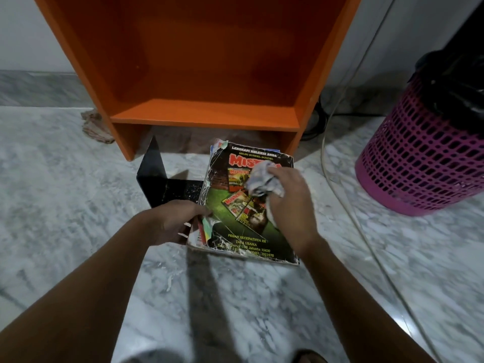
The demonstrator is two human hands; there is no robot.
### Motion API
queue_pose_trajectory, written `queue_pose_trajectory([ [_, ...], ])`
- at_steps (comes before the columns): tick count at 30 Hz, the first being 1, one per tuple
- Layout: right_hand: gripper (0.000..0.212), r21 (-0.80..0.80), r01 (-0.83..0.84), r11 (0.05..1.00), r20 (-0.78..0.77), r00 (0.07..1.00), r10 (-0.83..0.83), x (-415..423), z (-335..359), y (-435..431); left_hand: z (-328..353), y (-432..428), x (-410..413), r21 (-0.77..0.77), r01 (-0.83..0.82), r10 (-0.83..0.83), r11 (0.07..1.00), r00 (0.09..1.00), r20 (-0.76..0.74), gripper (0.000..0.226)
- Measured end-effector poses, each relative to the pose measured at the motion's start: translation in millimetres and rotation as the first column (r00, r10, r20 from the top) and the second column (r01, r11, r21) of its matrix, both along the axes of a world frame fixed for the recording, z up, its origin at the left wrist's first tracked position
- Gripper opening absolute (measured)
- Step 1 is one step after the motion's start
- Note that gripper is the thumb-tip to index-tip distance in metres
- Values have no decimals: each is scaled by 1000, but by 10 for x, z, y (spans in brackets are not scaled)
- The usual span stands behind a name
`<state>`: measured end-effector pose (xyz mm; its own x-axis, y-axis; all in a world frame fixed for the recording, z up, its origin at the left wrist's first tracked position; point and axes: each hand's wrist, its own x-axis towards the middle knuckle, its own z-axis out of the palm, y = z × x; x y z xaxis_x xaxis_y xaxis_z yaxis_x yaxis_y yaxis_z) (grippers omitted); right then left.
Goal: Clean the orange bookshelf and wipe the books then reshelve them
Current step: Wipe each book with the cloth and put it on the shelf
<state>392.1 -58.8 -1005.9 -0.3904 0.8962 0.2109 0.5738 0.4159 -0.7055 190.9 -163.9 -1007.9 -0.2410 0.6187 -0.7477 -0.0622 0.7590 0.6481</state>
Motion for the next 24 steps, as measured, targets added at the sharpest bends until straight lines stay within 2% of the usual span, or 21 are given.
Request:
queue_pose_trajectory([
  [3,57,57,-171,984,251,956,152,-369,-133,4,-54,82,37,61,-58,63,996,995,-72,24],
  [6,62,108,-270,957,325,919,223,-665,-188,213,-121,128,44,119,-101,115,988,986,-118,28],
  [8,61,136,-296,945,360,904,232,-765,-195,433,-148,101,35,129,-113,125,985,988,-88,34],
  [9,58,134,-239,962,358,917,178,-773,-197,582,-144,94,28,120,-107,116,987,991,-66,35],
  [11,50,60,57,997,260,963,-71,-660,-184,888,-121,77,10,109,-96,101,989,994,-39,34],
  [12,46,-16,200,980,208,959,-192,-543,-178,1023,-118,74,0,98,-91,95,991,995,-31,32],
  [14,41,-158,366,917,155,926,-343,-271,-182,1205,-126,80,-11,77,-77,78,994,997,-11,25],
  [19,41,-257,461,850,11,880,-474,87,-242,1216,-40,94,-3,25,-17,18,1000,999,-28,33],
  [24,38,-268,490,830,-81,847,-526,191,-219,1095,370,221,50,126,-7,13,992,999,-48,35],
])
